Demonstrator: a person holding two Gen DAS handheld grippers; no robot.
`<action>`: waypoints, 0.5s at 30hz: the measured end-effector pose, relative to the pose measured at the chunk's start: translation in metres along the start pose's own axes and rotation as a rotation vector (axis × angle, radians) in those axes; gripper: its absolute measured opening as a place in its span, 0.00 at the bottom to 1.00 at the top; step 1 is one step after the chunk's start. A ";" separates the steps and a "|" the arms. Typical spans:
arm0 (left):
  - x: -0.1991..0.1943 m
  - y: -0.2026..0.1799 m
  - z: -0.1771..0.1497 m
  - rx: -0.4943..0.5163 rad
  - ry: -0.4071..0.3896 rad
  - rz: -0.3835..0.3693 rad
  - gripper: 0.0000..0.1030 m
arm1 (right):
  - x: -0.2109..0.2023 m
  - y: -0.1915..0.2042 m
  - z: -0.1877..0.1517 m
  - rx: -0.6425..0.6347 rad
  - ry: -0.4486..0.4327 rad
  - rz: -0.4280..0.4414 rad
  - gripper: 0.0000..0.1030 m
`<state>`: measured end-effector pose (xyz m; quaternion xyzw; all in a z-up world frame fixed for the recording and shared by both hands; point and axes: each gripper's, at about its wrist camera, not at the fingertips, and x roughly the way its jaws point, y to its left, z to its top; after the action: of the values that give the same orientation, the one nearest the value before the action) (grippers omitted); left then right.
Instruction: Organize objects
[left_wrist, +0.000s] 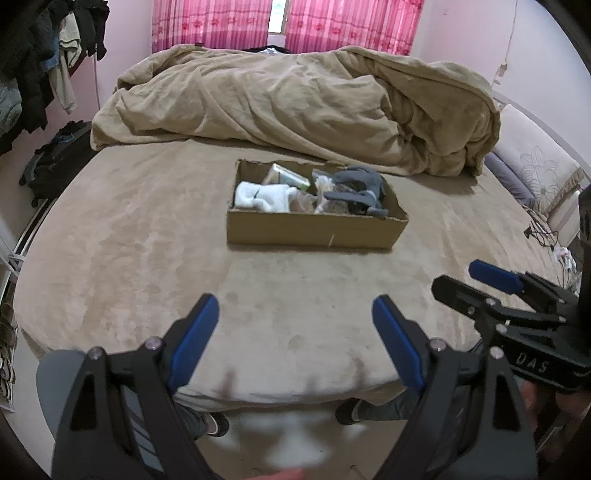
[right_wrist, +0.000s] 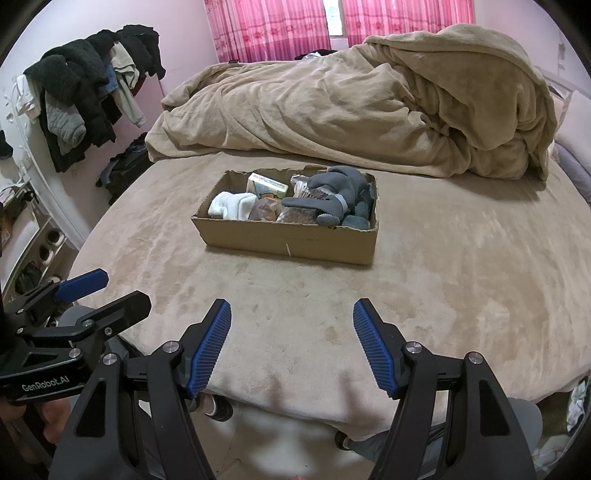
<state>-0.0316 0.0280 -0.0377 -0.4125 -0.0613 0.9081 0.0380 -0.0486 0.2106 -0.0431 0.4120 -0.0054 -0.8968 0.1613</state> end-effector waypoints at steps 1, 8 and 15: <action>0.000 0.000 0.000 0.000 0.000 -0.001 0.84 | 0.000 -0.001 0.000 -0.002 0.000 -0.001 0.70; -0.002 -0.001 0.000 -0.001 -0.003 -0.002 0.84 | 0.000 0.000 0.000 0.002 0.000 0.000 0.70; -0.003 -0.001 0.000 -0.002 -0.003 -0.003 0.84 | 0.000 0.000 0.000 -0.001 0.000 0.000 0.70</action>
<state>-0.0295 0.0282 -0.0358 -0.4113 -0.0628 0.9085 0.0387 -0.0483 0.2109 -0.0429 0.4120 -0.0051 -0.8967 0.1615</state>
